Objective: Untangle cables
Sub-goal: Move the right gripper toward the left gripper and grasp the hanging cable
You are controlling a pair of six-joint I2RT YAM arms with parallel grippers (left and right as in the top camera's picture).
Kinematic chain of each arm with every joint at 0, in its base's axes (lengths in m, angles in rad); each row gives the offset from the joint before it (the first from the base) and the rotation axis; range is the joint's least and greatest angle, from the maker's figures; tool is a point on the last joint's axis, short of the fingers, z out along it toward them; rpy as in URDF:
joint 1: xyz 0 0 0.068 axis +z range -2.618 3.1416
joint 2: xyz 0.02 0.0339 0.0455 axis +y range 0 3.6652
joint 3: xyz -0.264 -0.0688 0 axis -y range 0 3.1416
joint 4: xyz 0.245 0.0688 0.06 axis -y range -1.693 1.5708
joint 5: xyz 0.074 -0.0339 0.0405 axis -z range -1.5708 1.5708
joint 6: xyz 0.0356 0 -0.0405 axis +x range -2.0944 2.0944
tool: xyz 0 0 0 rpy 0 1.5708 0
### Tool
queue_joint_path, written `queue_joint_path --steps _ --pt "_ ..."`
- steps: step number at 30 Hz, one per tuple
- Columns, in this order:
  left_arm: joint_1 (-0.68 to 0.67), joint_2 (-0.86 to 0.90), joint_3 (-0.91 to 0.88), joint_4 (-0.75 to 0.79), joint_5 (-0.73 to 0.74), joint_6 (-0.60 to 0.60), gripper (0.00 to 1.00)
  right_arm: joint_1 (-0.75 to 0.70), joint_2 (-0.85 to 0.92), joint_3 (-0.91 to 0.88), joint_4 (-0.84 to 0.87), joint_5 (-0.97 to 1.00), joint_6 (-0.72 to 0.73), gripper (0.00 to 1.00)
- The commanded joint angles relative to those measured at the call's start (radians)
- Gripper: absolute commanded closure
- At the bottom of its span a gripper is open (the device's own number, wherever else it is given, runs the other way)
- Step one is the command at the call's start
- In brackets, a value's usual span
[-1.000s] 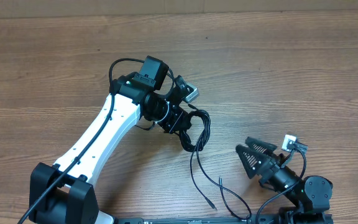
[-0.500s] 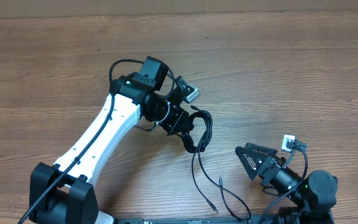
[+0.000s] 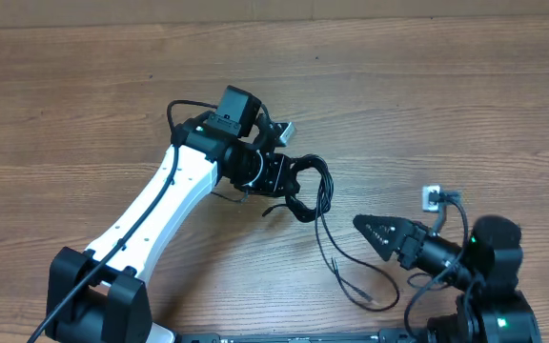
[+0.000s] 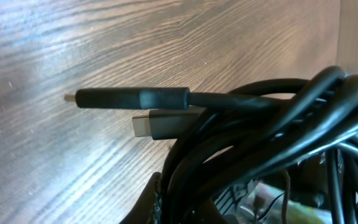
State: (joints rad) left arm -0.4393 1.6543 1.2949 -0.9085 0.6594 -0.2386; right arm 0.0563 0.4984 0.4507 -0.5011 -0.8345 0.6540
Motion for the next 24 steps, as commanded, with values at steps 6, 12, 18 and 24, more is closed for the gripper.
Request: queue_joint_path --steps 6,12,18,24 --pt "-0.121 0.006 -0.006 0.001 -0.143 -0.105 0.96 0.099 0.174 0.017 0.208 0.142 -0.137 0.14" --pt "-0.183 0.006 -0.006 -0.014 -0.252 -0.089 0.95 0.189 0.301 0.017 0.308 0.194 -0.140 0.31" --pt "-0.189 0.006 -0.006 -0.036 -0.248 -0.052 0.96 0.288 0.401 0.017 0.310 0.293 -0.140 0.58" --pt "-0.186 0.006 -0.006 -0.105 -0.268 0.048 0.96 0.306 0.420 0.017 0.306 0.299 -0.139 0.96"
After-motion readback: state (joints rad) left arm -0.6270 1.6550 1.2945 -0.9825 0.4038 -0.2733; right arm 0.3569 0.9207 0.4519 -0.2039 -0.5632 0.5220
